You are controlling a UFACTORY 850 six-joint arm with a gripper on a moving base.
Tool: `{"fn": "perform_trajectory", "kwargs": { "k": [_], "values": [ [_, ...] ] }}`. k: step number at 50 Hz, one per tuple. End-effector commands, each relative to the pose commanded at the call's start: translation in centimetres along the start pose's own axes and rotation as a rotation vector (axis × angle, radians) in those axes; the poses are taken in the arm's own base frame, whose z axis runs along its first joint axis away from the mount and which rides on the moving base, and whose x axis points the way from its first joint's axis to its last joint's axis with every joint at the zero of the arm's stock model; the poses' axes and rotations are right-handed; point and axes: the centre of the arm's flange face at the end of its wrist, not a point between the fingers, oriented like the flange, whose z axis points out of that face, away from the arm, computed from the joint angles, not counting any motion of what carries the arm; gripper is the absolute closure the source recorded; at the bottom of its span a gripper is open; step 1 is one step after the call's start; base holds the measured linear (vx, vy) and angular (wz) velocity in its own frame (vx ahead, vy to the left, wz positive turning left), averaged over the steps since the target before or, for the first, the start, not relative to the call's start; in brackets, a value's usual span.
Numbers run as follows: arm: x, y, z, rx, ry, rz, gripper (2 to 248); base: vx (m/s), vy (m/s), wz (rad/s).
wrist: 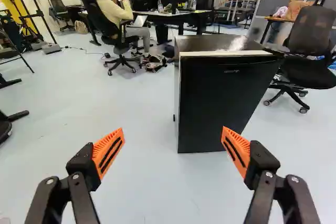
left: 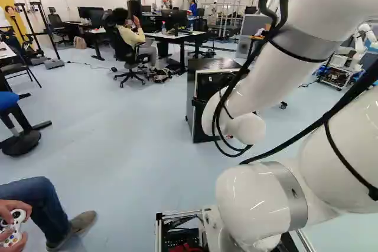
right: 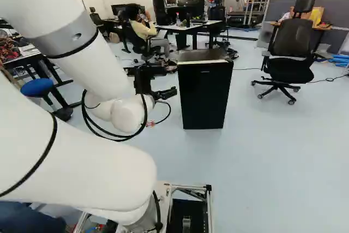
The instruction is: Grab a drink from the fridge
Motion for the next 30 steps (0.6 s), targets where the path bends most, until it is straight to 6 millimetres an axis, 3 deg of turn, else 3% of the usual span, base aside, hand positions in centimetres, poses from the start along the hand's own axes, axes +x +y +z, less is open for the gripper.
{"fn": "perform_trajectory", "kwargs": {
  "k": [30],
  "values": [
    [0.0, 0.0, 0.0, 0.0, 0.0, 0.0, 3, 0.084, 0.0, -0.003]
  ]
}}
